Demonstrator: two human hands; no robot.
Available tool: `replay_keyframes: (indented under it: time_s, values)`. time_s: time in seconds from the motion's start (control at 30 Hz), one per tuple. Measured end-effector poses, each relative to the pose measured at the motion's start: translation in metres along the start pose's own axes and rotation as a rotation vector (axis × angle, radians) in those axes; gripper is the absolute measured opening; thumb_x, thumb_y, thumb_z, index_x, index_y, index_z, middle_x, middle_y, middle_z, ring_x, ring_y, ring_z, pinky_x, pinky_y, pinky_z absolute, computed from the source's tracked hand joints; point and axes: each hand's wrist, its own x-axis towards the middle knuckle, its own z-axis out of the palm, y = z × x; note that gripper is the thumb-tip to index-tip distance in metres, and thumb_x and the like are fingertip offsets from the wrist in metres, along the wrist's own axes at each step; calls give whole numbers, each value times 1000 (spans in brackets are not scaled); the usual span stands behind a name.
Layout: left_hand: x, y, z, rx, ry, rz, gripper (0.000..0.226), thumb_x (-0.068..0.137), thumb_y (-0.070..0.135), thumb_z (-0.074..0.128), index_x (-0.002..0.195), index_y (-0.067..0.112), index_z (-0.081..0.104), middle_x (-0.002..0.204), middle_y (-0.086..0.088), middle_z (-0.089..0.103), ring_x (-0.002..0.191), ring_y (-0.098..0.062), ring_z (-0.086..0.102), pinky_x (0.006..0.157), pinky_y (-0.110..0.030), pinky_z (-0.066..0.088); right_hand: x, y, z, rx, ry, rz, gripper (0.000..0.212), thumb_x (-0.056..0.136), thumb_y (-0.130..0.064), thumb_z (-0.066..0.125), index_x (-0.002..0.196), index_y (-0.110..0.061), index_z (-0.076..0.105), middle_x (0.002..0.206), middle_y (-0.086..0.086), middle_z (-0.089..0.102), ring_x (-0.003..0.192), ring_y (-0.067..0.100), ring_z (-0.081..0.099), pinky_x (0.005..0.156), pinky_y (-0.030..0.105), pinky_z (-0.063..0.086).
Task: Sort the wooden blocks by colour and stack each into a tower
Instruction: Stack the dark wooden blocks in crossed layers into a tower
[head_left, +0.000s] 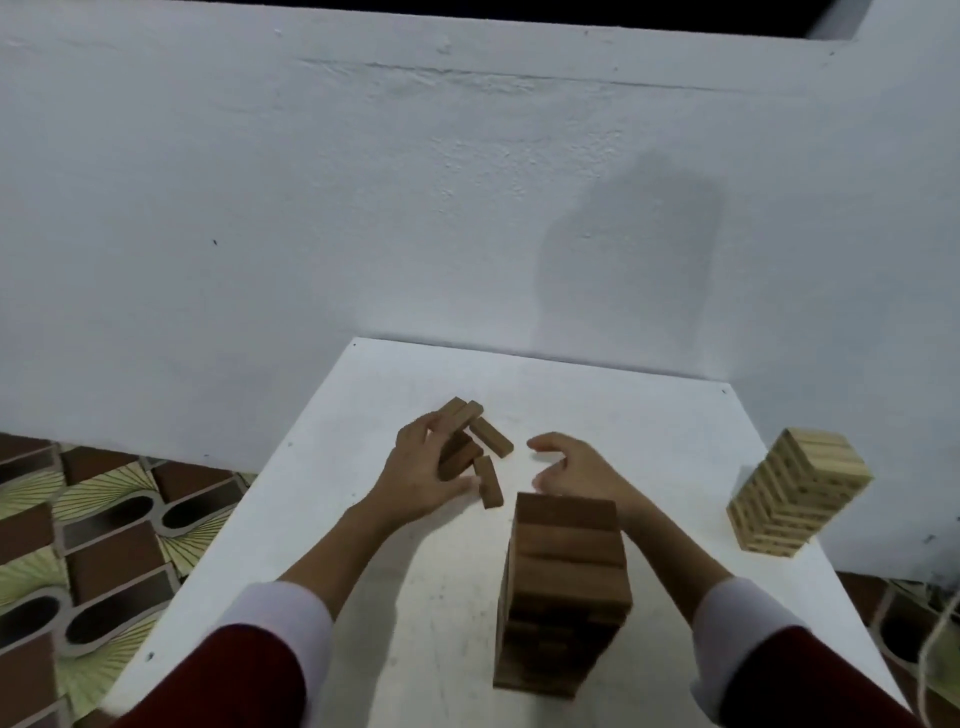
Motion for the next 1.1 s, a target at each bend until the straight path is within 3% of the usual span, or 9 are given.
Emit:
replay_keyframes:
  time_s: [0.1,0.23,0.3,0.4,0.53,0.77,0.93,1.1]
  values:
    - [36,-23,16,291,-144,113,105,59,92,32,147,38,15,157,3,3,143,-28,4,113,-52,16,30,3,13,-2,-105,17,52,85,-4,58,133,-16,44,136,3,47,111,20,55,84,25,47]
    - [56,-31,32,475,-185,168,109,56,96,3,147,38,18,157,2,-1,142,-31,-5,112,-55,12,47,7,21,83,-167,-41,41,89,1,49,126,-16,47,126,-2,53,103,13,58,82,21,48]
    - [62,-34,38,483,-178,170,106,58,93,-6,147,41,18,158,2,2,144,-29,-6,112,-54,9,53,9,22,135,-169,-43,38,89,1,48,121,-19,50,120,-5,56,100,13,62,87,28,48]
    - [64,-35,43,469,-158,158,101,62,89,-9,147,42,18,158,3,4,144,-25,-8,112,-55,9,55,11,20,166,-157,-17,38,89,2,48,120,-20,50,121,-4,55,101,17,62,94,36,47]
    - [56,-40,48,519,-131,126,100,65,86,-14,148,38,15,158,3,3,144,-25,-9,111,-57,10,46,-3,-1,104,-100,-26,37,92,-6,52,129,-13,50,130,2,52,106,21,60,92,35,48]
    - [12,-43,42,532,-90,64,98,68,83,-14,148,35,16,158,2,3,144,-27,-7,113,-57,7,-8,-66,-54,16,-99,-212,21,96,-7,47,107,-17,61,111,0,67,97,14,65,88,33,49]
    - [-36,-48,32,507,-40,32,82,79,75,7,147,32,23,158,1,10,145,-27,-1,111,-56,10,-56,-122,-66,-123,-147,-318,19,96,-12,49,107,-17,63,104,-4,70,92,11,67,90,38,49]
    - [-78,-47,24,484,-29,-56,87,75,76,4,149,33,17,158,3,3,144,-26,-6,113,-55,6,-110,-173,-52,-344,-115,-405,19,95,-21,50,109,-22,63,104,-9,68,94,5,64,92,39,49]
